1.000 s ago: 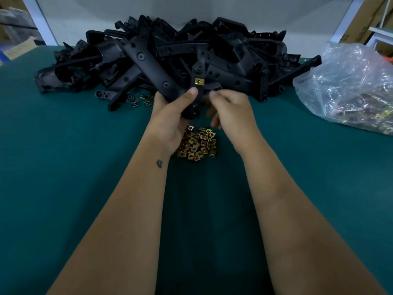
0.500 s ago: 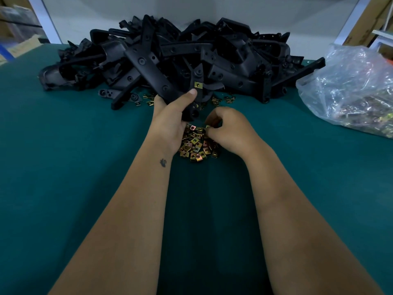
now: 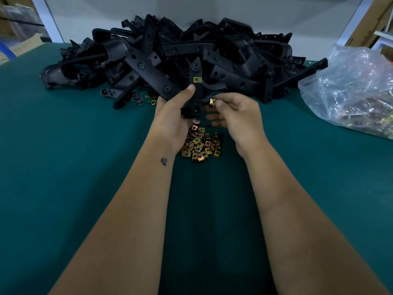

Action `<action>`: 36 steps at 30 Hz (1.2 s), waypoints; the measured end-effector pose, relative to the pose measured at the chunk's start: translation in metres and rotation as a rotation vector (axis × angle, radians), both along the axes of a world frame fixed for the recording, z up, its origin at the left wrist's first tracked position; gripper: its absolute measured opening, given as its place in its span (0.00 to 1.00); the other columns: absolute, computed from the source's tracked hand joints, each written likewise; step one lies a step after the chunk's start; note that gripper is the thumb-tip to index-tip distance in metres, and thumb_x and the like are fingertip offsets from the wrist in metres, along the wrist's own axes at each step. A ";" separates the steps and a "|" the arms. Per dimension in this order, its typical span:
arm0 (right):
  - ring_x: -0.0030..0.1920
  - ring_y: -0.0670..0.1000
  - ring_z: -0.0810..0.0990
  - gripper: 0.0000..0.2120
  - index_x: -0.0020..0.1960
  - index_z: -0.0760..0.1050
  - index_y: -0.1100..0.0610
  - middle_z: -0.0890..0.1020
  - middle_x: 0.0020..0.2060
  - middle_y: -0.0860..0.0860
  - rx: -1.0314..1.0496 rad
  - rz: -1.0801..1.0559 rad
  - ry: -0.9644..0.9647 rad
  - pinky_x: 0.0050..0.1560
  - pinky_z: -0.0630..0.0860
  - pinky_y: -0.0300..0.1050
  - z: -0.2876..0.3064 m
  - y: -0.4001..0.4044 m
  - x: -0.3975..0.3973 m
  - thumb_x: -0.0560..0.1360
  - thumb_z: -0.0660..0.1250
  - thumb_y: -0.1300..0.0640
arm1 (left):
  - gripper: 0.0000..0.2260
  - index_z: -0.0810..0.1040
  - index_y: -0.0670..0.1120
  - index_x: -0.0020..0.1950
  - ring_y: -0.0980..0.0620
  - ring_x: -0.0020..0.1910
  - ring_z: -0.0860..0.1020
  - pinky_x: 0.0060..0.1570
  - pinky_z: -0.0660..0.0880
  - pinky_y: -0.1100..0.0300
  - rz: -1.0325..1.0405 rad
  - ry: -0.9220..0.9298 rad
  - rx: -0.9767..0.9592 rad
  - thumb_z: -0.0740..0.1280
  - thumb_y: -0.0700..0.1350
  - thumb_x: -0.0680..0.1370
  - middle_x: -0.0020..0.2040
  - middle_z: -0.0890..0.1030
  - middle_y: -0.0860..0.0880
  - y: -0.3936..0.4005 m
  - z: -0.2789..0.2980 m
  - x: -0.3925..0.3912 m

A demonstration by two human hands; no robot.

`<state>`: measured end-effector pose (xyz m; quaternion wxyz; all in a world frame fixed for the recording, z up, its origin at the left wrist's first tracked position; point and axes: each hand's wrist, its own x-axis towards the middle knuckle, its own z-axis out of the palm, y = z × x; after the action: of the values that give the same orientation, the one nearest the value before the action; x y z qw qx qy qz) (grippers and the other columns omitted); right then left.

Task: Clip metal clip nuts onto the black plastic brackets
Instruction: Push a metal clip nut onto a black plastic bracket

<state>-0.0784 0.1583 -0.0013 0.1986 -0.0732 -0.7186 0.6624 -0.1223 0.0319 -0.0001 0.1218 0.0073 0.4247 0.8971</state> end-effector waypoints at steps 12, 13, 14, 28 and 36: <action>0.36 0.47 0.80 0.06 0.48 0.81 0.59 0.84 0.35 0.50 -0.343 0.062 0.027 0.41 0.78 0.39 0.005 0.003 0.001 0.78 0.66 0.65 | 0.24 0.68 0.39 0.74 0.50 0.52 0.81 0.49 0.79 0.58 -0.076 0.024 0.004 0.67 0.35 0.78 0.57 0.81 0.45 0.000 0.002 0.004; 0.36 0.47 0.81 0.06 0.48 0.81 0.59 0.84 0.34 0.50 -0.374 0.082 0.023 0.40 0.78 0.39 0.005 0.002 0.001 0.78 0.66 0.65 | 0.24 0.67 0.38 0.74 0.49 0.53 0.80 0.51 0.79 0.57 -0.085 0.028 0.008 0.67 0.34 0.78 0.57 0.80 0.44 0.000 0.002 0.004; 0.35 0.47 0.81 0.06 0.47 0.81 0.59 0.84 0.34 0.50 -0.398 0.099 0.017 0.40 0.78 0.39 0.005 0.002 0.001 0.78 0.66 0.65 | 0.25 0.66 0.38 0.75 0.48 0.54 0.79 0.52 0.78 0.56 -0.095 0.034 0.013 0.66 0.34 0.78 0.58 0.79 0.44 0.000 0.002 0.004; 0.33 0.47 0.80 0.07 0.44 0.81 0.58 0.82 0.32 0.50 -0.421 0.144 -0.016 0.37 0.77 0.40 0.006 0.003 0.000 0.77 0.67 0.65 | 0.17 0.69 0.42 0.66 0.48 0.52 0.78 0.57 0.76 0.55 -0.147 0.096 0.105 0.62 0.31 0.78 0.56 0.79 0.43 -0.001 0.001 0.003; 0.32 0.47 0.79 0.06 0.44 0.81 0.58 0.82 0.31 0.50 -0.429 0.172 -0.004 0.36 0.77 0.39 0.005 0.002 0.000 0.77 0.67 0.64 | 0.17 0.69 0.43 0.64 0.49 0.50 0.80 0.55 0.78 0.56 -0.160 0.092 0.113 0.63 0.30 0.78 0.53 0.81 0.44 0.001 0.000 0.002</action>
<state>-0.0788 0.1607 0.0039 0.1199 -0.0535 -0.5653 0.8144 -0.1207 0.0325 -0.0002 0.1729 0.0892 0.3766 0.9057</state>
